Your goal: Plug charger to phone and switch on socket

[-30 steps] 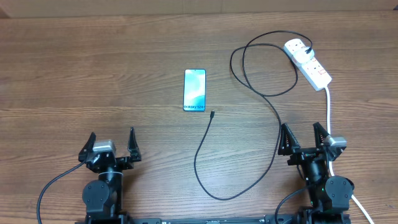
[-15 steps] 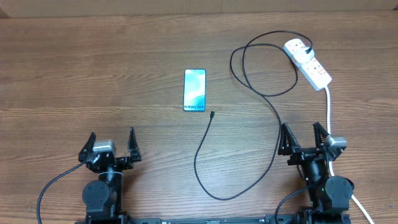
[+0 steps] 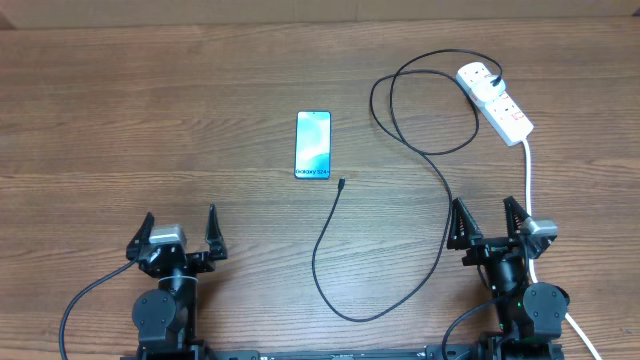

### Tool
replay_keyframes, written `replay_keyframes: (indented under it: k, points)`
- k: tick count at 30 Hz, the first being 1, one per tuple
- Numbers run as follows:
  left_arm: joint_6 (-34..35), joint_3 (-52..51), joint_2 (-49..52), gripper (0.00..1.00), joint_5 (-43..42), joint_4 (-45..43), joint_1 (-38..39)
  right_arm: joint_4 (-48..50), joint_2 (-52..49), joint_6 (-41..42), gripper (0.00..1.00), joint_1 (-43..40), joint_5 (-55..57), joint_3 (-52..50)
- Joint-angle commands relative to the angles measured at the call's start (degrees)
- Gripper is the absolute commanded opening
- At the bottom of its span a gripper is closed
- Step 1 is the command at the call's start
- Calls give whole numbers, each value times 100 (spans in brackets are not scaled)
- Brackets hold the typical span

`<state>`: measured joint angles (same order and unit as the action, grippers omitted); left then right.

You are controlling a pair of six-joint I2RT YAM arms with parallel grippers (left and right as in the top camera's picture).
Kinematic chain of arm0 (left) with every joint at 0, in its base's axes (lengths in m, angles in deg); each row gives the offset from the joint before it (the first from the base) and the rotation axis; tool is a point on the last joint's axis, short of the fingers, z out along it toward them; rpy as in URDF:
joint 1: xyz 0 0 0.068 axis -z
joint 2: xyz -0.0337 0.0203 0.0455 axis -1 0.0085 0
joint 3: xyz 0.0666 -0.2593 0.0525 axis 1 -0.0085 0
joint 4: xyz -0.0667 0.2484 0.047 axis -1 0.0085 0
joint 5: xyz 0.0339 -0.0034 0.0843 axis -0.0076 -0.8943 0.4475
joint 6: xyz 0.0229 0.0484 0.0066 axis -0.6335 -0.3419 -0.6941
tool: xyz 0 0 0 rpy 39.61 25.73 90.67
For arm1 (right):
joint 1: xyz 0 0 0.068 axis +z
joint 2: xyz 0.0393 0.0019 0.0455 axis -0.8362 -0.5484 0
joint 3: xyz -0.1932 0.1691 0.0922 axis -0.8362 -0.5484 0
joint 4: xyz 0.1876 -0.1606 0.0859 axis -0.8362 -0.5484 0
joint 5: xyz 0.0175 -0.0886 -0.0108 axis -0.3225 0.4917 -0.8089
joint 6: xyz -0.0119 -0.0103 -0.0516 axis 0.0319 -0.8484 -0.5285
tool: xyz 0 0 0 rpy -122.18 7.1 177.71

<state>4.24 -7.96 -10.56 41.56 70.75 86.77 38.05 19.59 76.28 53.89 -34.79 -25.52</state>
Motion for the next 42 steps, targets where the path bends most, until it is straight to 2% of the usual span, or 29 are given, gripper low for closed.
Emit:
replay_keyframes:
  k: [1, 6, 9, 11, 13, 18, 21, 24, 31, 33, 36, 40, 42]
  points:
    - [566, -20, -70, 100, -791, -26, -22, 20, 68, -24, 100, 37, -31, -61]
    - [2911, -17, -68, 100, -2476, -188, -24, 20, 68, -24, 100, 39, -31, -61]
    - [3314, -4, -68, 100, -2796, -605, -24, 17, 68, -24, 100, 37, -33, -61]
    - [3222, 48, -68, 100, -3276, -1231, -24, 20, 68, -24, 100, 37, -31, -61]
    - [3119, 195, -66, 100, -3357, -1545, -24, 20, 68, -24, 100, 37, -31, -61]
    - [2326, 1200, 44, 100, -3182, -1207, -24, 20, 68, -24, 100, 39, -31, -61]
    - [1961, 2074, 376, 100, -2988, -472, -24, 20, 68, -24, 100, 37, -31, -61]
    - [1591, 3230, 1054, 100, -2745, 682, -24, 20, 68, -24, 100, 37, -31, -61]
    - [446, 6186, 3324, 100, -2752, 3473, -24, 20, 68, -24, 100, 37, -31, -61]
    - [334, 6920, 3928, 100, -2780, 4124, -24, 20, 68, -24, 100, 37, -31, -61]
    - [385, 7709, 4636, 100, -3145, 4548, -24, 20, 68, -24, 100, 37, -31, -61]
    - [219, 8255, 5226, 100, -4378, 4616, -22, 20, 68, -24, 100, 37, -31, -61]
    - [223, 8494, 5480, 100, -4336, 4841, 2, 20, 68, -24, 100, 37, -33, -61]
